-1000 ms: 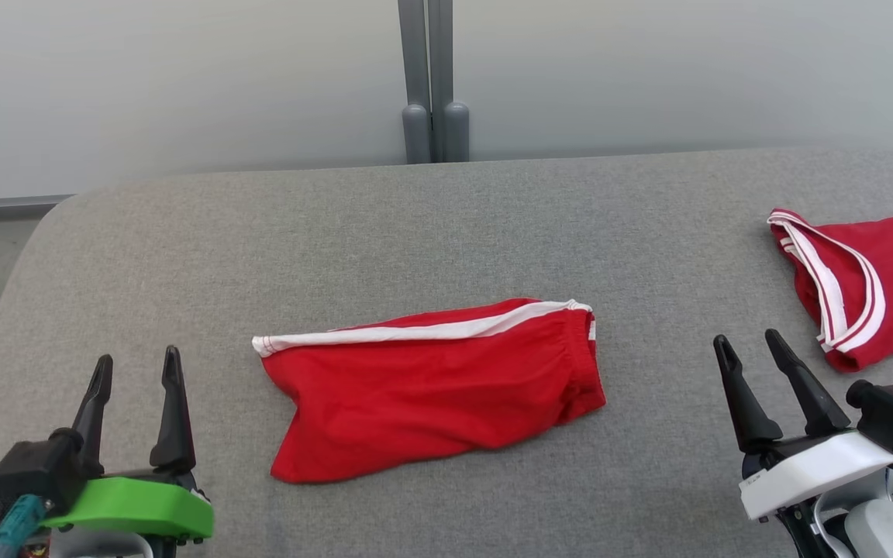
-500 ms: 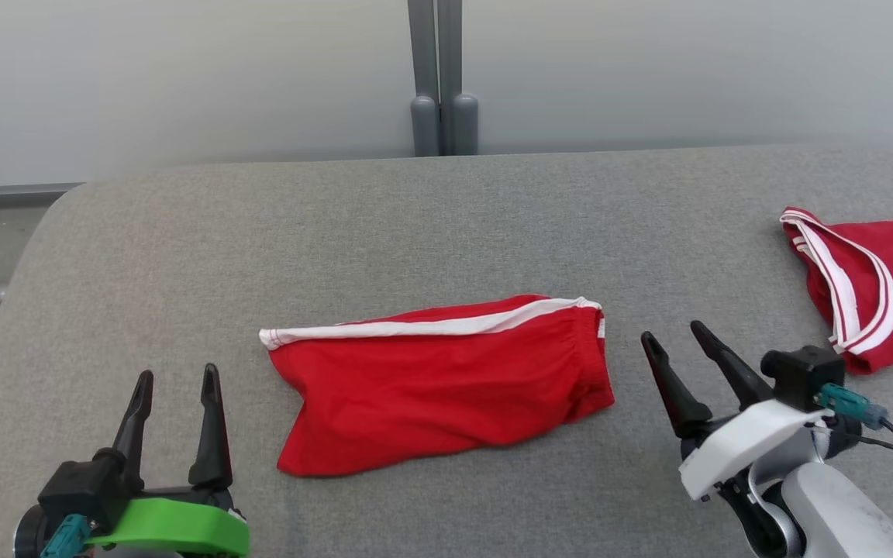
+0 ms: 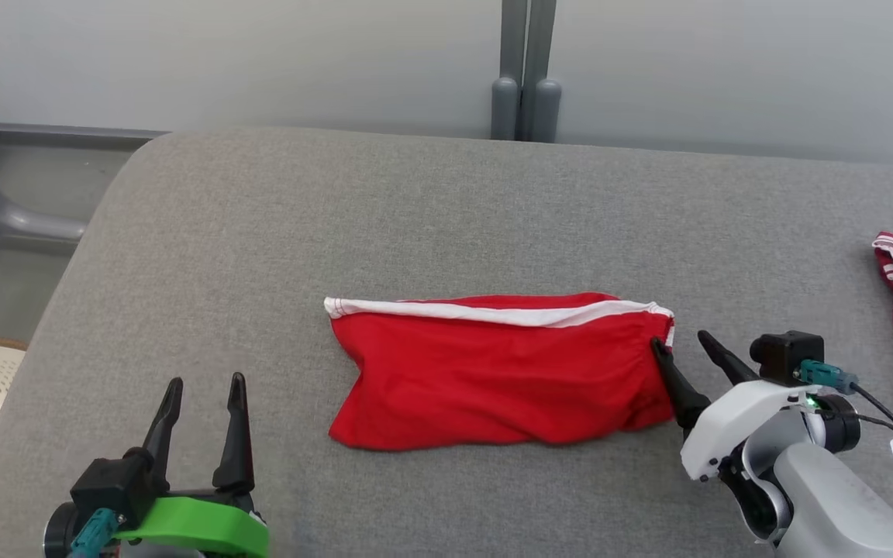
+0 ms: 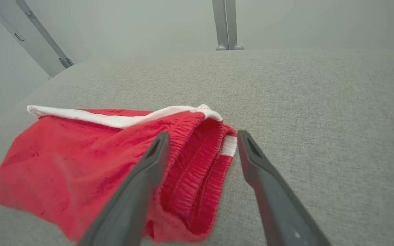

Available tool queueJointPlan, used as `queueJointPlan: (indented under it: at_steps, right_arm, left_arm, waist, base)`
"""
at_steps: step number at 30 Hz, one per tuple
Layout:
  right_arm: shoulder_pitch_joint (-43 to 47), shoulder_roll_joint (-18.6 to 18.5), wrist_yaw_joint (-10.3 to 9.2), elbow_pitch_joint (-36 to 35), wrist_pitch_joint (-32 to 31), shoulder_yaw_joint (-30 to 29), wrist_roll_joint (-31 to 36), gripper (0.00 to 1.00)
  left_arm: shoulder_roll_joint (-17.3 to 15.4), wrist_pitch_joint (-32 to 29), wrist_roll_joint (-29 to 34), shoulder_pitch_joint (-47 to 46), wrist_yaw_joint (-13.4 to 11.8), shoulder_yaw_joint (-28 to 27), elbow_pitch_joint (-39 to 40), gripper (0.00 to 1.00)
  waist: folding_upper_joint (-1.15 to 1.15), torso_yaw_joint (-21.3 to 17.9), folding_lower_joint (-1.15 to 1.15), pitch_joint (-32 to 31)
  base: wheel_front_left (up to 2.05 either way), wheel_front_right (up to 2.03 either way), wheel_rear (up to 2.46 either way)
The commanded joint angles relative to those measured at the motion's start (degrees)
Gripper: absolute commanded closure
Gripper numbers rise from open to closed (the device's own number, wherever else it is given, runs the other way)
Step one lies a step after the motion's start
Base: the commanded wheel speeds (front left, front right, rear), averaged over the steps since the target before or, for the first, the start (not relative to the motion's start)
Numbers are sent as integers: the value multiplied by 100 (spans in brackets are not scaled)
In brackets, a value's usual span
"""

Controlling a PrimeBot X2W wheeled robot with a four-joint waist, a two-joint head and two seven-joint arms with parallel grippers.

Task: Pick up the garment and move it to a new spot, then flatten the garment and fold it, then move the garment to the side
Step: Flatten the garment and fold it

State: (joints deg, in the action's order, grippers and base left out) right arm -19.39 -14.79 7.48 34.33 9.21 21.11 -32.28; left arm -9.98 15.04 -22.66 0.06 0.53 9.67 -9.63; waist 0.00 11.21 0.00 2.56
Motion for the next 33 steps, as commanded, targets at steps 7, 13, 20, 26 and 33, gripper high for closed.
queueJointPlan:
  at_steps: [7, 13, 20, 26, 33]
  right_arm:
    - [-307, 4, 3, 742, 102, 27, -272, 0]
    - [-544, 27, 1, 1280, -127, 141, -676, 0]
    - [-593, 158, -2, 1617, -721, 371, -1338, 0]
    - [-616, 77, 3, 1302, -562, 648, -1714, 100]
    - [-710, -281, 2, 1038, -556, 895, -2029, 100]
  left_arm:
    - [94, 15, 131, -306, 146, -101, -112, 0]
    - [153, 15, 208, -420, 254, -127, -196, 0]
    - [182, 15, 292, -494, 317, -155, -278, 0]
    - [200, 15, 328, -460, 345, -210, -332, 0]
    - [218, 15, 355, -311, 360, -252, -386, 0]
  waist:
    - [0, 313, 0, 407]
    - [0, 386, 0, 547]
    - [0, 482, 0, 607]
    - [0, 473, 0, 536]
    - [0, 170, 0, 315]
  base:
    - [0, 0, 0]
    - [0, 0, 0]
    - [0, 0, 0]
    - [0, 0, 0]
    - [0, 0, 0]
